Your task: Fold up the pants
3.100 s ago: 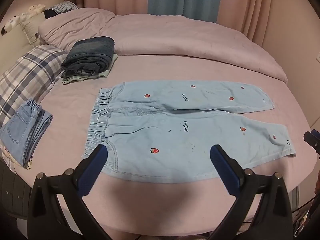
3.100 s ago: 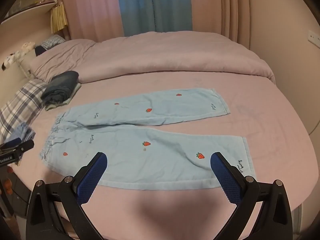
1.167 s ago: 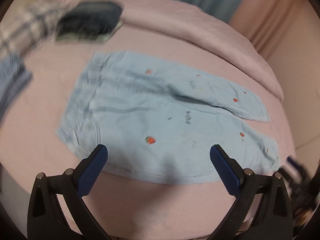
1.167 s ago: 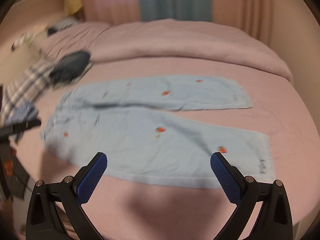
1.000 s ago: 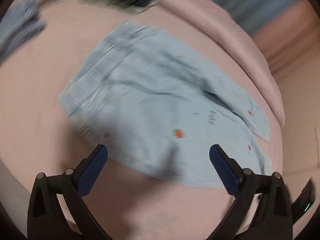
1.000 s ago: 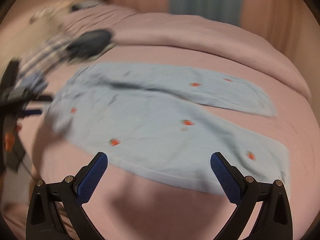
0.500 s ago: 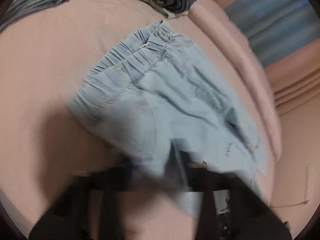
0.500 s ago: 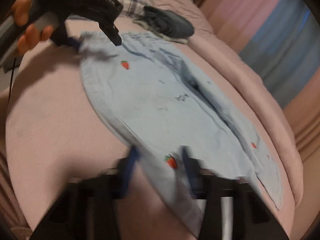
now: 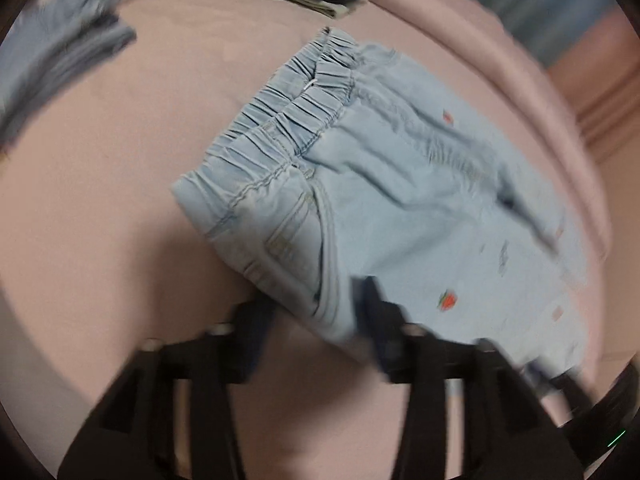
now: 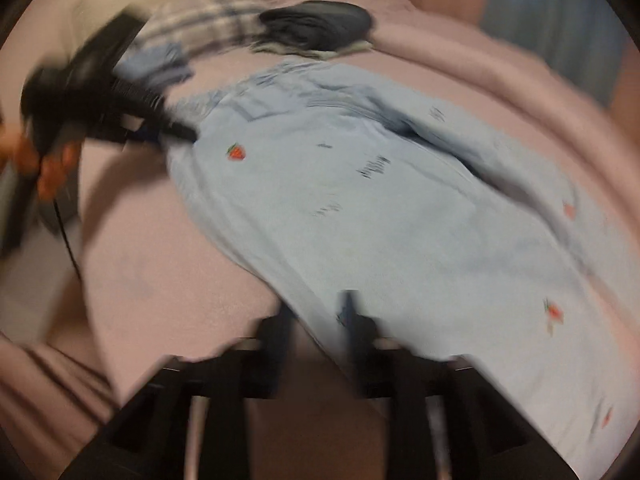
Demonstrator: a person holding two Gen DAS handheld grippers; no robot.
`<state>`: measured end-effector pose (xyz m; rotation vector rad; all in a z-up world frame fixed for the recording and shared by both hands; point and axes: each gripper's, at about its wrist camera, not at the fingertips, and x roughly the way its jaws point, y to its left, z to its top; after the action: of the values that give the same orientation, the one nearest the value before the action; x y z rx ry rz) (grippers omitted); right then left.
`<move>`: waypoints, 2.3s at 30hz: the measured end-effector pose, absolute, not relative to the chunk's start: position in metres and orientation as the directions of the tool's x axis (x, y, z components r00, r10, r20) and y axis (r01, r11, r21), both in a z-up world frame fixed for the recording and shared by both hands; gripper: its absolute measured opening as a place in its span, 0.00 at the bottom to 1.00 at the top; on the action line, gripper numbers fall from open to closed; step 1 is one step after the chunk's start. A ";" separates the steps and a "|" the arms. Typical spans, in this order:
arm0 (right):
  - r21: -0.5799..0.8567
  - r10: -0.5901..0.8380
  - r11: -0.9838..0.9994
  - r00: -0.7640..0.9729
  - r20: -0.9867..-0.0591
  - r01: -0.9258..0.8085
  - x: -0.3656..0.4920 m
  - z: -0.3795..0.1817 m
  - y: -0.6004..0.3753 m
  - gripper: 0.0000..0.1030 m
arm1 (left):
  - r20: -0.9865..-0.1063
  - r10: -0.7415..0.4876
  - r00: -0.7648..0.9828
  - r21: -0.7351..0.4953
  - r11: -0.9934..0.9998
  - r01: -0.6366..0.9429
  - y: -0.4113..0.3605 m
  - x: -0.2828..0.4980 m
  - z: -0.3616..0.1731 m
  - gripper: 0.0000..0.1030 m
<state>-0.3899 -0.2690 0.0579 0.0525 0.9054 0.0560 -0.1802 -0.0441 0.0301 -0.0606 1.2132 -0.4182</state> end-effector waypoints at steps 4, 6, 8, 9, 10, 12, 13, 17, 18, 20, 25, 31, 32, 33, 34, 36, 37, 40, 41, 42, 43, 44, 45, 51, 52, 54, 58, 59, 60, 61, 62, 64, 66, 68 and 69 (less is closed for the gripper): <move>0.197 -0.010 0.958 0.708 -0.706 0.210 -0.454 0.096 -0.361 0.50 | -0.882 -0.289 0.371 -0.147 0.919 0.366 -0.044 -0.198 0.052 0.57; 0.205 -0.164 0.885 0.694 -0.701 0.417 -0.489 0.104 -0.423 0.52 | -0.865 -0.322 0.386 -0.158 0.903 0.399 -0.051 -0.201 0.058 0.57; 0.191 -0.304 0.779 0.627 -0.717 0.597 -0.515 0.106 -0.482 0.52 | -0.845 -0.374 0.383 -0.190 0.878 0.439 -0.067 -0.203 0.062 0.58; 0.175 -0.363 0.726 0.587 -0.723 0.665 -0.531 0.104 -0.509 0.52 | -0.838 -0.390 0.382 -0.193 0.867 0.460 -0.077 -0.202 0.063 0.59; 0.157 -0.403 0.676 0.540 -0.739 0.720 -0.544 0.100 -0.531 0.52 | -0.831 -0.405 0.381 -0.194 0.853 0.484 -0.089 -0.203 0.064 0.59; 0.163 -0.421 0.595 0.478 -0.771 0.787 -0.563 0.089 -0.574 0.52 | -0.815 -0.445 0.373 -0.211 0.826 0.523 -0.111 -0.199 0.065 0.59; 0.197 -0.390 0.574 0.477 -0.787 0.795 -0.569 0.080 -0.592 0.52 | -0.814 -0.453 0.364 -0.219 0.819 0.530 -0.125 -0.195 0.062 0.59; 0.300 -0.251 0.590 0.523 -0.815 0.750 -0.556 0.055 -0.611 0.52 | -0.829 -0.432 0.354 -0.190 0.814 0.549 -0.164 -0.186 0.051 0.59; 0.265 -0.253 0.636 0.520 -0.816 0.725 -0.549 0.057 -0.602 0.43 | -0.843 -0.416 0.341 -0.181 0.816 0.548 -0.168 -0.184 0.046 0.59; 0.243 -0.218 0.695 0.521 -0.825 0.677 -0.539 0.059 -0.594 0.14 | -0.871 -0.358 0.336 -0.136 0.834 0.534 -0.175 -0.176 0.032 0.59; 0.081 -0.348 0.730 0.471 -0.810 0.678 -0.526 0.081 -0.590 0.10 | -0.889 -0.287 0.356 -0.050 0.836 0.547 -0.178 -0.166 0.017 0.66; -0.044 -0.395 0.738 0.379 -0.837 0.673 -0.509 0.056 -0.593 0.22 | -0.885 -0.266 0.381 -0.011 0.832 0.555 -0.179 -0.166 0.013 0.69; -0.039 -0.408 0.710 0.366 -0.836 0.703 -0.514 0.062 -0.593 0.28 | -0.886 -0.267 0.379 -0.014 0.832 0.554 -0.178 -0.166 0.014 0.69; -0.041 -0.424 0.684 0.351 -0.835 0.729 -0.522 0.070 -0.592 0.43 | -0.887 -0.266 0.378 -0.014 0.832 0.555 -0.178 -0.166 0.015 0.69; -0.041 -0.439 0.673 0.355 -0.825 0.739 -0.522 0.076 -0.588 0.45 | -0.889 -0.262 0.376 -0.012 0.833 0.554 -0.177 -0.169 0.017 0.69; -0.055 -0.480 0.672 0.377 -0.792 0.739 -0.534 0.092 -0.567 0.45 | -0.885 -0.255 0.389 0.004 0.833 0.554 -0.175 -0.174 0.022 0.69; -0.062 -0.488 0.682 0.390 -0.781 0.729 -0.536 0.096 -0.556 0.45 | -0.878 -0.254 0.405 0.020 0.828 0.561 -0.173 -0.178 0.024 0.69; -0.081 -0.466 0.755 0.447 -0.763 0.650 -0.548 0.095 -0.517 0.45 | -0.866 -0.261 0.427 0.047 0.807 0.589 -0.168 -0.186 0.024 0.71; -0.108 -0.463 0.784 0.458 -0.759 0.612 -0.551 0.089 -0.502 0.45 | -0.867 -0.261 0.425 0.053 0.799 0.599 -0.166 -0.187 0.021 0.72; -0.131 -0.457 0.800 0.454 -0.765 0.585 -0.552 0.082 -0.493 0.45 | -0.867 -0.259 0.425 0.057 0.798 0.600 -0.165 -0.187 0.018 0.74; -0.172 -0.457 0.807 0.413 -0.788 0.565 -0.554 0.068 -0.495 0.44 | -0.867 -0.259 0.426 0.054 0.801 0.597 -0.161 -0.186 0.015 0.80; -0.244 -0.485 0.793 0.336 -0.807 0.558 -0.553 0.052 -0.495 0.42 | -0.862 -0.262 0.433 0.052 0.806 0.590 -0.158 -0.183 0.012 0.88; -0.283 -0.512 0.780 0.309 -0.801 0.559 -0.557 0.043 -0.499 0.41 | -0.859 -0.256 0.443 0.055 0.814 0.578 -0.154 -0.179 0.009 0.92; -0.327 -0.605 0.646 0.202 -0.770 0.690 -0.563 0.074 -0.512 0.42 | -0.856 -0.239 0.458 0.062 0.833 0.550 -0.140 -0.180 0.022 0.91; -0.290 -0.590 0.683 0.273 -0.760 0.670 -0.560 0.084 -0.500 0.42 | -0.849 -0.237 0.472 0.076 0.830 0.553 -0.137 -0.184 0.026 0.90; -0.213 -0.528 0.763 0.399 -0.749 0.610 -0.552 0.091 -0.472 0.43 | -0.835 -0.247 0.491 0.091 0.819 0.566 -0.132 -0.195 0.029 0.91; -0.235 -0.455 0.813 0.329 -0.828 0.533 -0.527 0.044 -0.455 0.43 | -0.858 -0.236 0.457 0.087 0.809 0.582 -0.127 -0.194 0.004 0.95; -0.229 -0.468 0.804 0.348 -0.812 0.548 -0.528 0.045 -0.450 0.44 | -0.855 -0.252 0.453 0.065 0.815 0.575 -0.124 -0.193 0.005 0.95; -0.210 -0.464 0.794 0.347 -0.815 0.570 -0.529 0.049 -0.452 0.45 | -0.860 -0.256 0.443 0.053 0.817 0.574 -0.122 -0.192 0.008 0.95; -0.185 -0.448 0.783 0.331 -0.830 0.594 -0.530 0.053 -0.455 0.45 | -0.864 -0.256 0.433 0.047 0.816 0.576 -0.121 -0.193 0.012 0.93; -0.170 -0.441 0.774 0.329 -0.835 0.610 -0.531 0.059 -0.455 0.45 | -0.863 -0.266 0.431 0.038 0.815 0.578 -0.119 -0.193 0.016 0.93; -0.157 -0.435 0.789 0.361 -0.825 0.594 -0.523 0.070 -0.453 0.46 | -0.848 -0.309 0.432 0.004 0.810 0.586 -0.113 -0.195 0.027 0.93; -0.138 -0.417 0.820 0.414 -0.809 0.556 -0.514 0.078 -0.439 0.50 | -0.835 -0.311 0.455 0.007 0.820 0.573 -0.110 -0.192 0.035 0.93; -0.110 -0.380 0.849 0.452 -0.807 0.517 -0.498 0.078 -0.425 0.53 | -0.821 -0.320 0.472 0.000 0.827 0.562 -0.110 -0.185 0.039 0.93; -0.092 -0.347 0.871 0.473 -0.810 0.482 -0.482 0.080 -0.418 0.53 | -0.821 -0.319 0.473 -0.002 0.830 0.557 -0.112 -0.180 0.040 0.93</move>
<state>-0.4817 -0.4178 0.0796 0.1570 0.9510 -0.5101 -0.1803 -0.1117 0.0400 0.2829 0.9347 -0.5451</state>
